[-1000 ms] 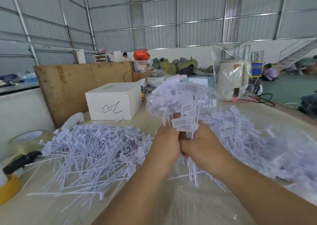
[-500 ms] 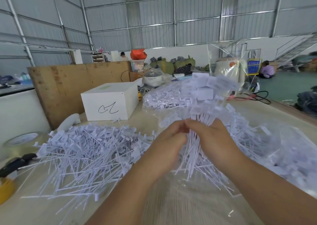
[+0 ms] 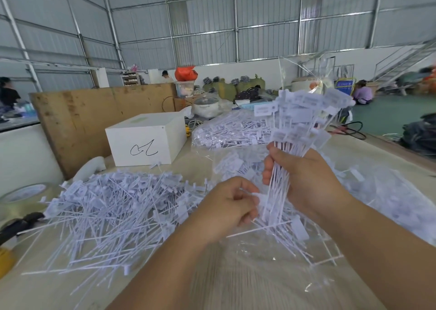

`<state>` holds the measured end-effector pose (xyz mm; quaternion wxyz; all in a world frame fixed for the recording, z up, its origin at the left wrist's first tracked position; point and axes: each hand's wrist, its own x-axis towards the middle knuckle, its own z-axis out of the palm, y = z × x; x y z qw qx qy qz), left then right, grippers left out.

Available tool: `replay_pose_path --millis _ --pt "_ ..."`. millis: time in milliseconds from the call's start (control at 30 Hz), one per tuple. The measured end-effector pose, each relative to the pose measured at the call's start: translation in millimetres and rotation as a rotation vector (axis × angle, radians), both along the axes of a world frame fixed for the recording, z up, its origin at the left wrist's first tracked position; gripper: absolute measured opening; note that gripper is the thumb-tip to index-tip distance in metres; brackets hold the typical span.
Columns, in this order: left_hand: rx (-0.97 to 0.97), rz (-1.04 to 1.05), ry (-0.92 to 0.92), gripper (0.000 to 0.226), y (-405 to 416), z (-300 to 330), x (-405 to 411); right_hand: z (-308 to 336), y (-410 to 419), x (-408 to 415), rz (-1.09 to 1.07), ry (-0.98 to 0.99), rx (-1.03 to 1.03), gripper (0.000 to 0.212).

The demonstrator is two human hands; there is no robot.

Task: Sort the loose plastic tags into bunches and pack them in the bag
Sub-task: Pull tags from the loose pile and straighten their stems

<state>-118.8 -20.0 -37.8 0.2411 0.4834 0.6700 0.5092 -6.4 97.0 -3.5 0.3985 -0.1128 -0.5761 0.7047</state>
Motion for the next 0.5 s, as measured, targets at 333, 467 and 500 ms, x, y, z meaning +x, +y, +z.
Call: replay_pose_path --millis 333,467,500 --pt "0.05 0.068 0.156 0.028 0 4 -3 4 2 21 0.15 0.067 -0.025 0.021" --pt "0.033 0.106 0.181 0.03 -2 5 -11 6 4 24 0.166 0.08 0.001 0.022" --pt "0.037 0.122 0.176 0.03 -3 5 -13 7 4 24 0.167 0.081 0.012 0.022"
